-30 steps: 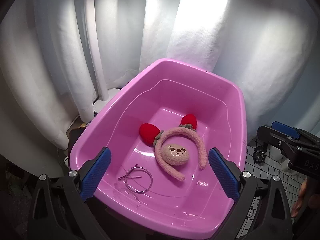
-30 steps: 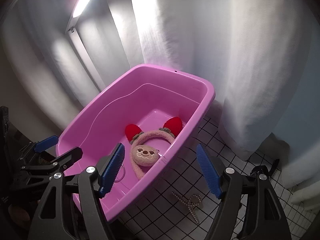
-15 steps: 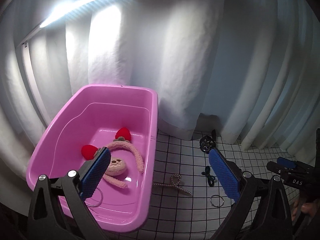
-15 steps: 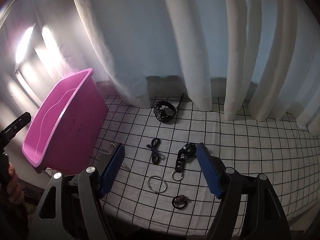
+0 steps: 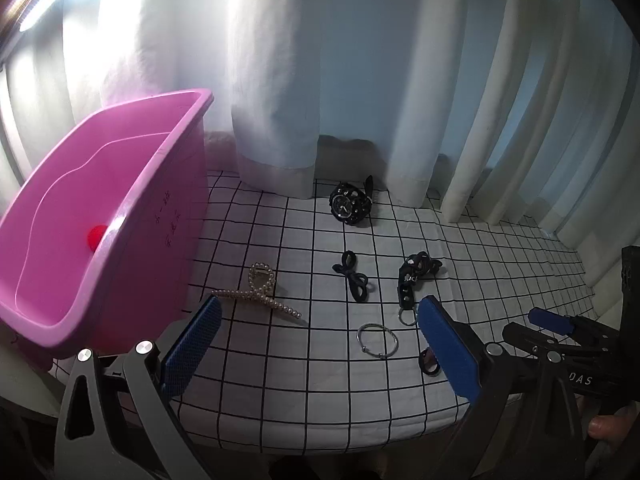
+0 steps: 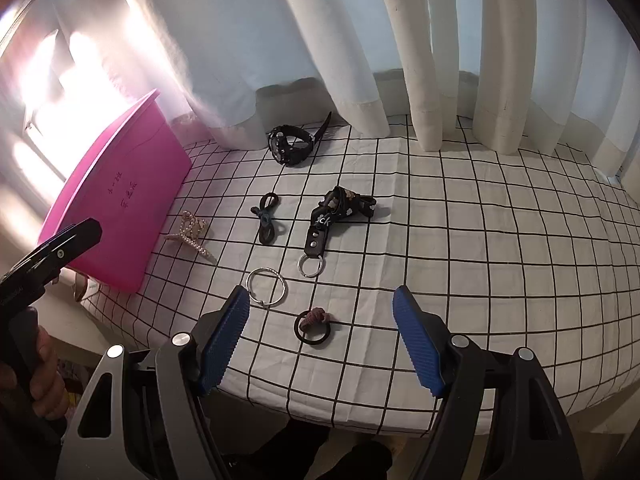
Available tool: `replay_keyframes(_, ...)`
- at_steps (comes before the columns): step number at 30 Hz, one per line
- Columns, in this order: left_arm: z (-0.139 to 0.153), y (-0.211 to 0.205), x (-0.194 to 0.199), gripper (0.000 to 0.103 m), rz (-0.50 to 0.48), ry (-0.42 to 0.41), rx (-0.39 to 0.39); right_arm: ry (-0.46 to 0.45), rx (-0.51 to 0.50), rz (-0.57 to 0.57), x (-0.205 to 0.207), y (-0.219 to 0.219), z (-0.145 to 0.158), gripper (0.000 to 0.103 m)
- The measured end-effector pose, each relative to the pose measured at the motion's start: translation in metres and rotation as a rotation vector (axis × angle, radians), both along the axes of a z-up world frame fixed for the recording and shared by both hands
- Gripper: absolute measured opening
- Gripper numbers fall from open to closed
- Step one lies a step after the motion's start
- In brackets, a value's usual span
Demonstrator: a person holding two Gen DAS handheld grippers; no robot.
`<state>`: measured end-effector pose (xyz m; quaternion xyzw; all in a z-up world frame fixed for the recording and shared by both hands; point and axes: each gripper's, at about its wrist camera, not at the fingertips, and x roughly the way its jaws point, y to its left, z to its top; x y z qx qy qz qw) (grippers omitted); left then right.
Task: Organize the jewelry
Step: 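Move both tools back over the table toward the remaining jewelry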
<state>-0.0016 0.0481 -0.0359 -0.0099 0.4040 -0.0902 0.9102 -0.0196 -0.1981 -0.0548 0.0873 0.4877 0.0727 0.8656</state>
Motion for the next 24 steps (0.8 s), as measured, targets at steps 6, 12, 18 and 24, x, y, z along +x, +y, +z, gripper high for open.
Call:
replay_keyframes(6, -0.040, -0.020, -0.017, 0.097, 0.128, 0.049, 0.091, 0.002, 0.047, 0.131, -0.003, -0.006, -0.032, 0.071)
replay_keyframes(12, -0.074, -0.027, -0.028, 0.097, 0.166, 0.078, 0.130, 0.020, 0.030, 0.223, -0.009, 0.006, -0.066, 0.071)
replay_keyframes(18, -0.095, -0.023, -0.015, 0.097, 0.184, 0.068, 0.094, -0.005, 0.033, 0.162, -0.008, 0.013, -0.092, 0.071)
replay_keyframes(24, -0.110, -0.008, 0.016, 0.097, 0.237, 0.024, 0.062, -0.063, -0.006, 0.116, -0.009, 0.024, -0.106, 0.071)
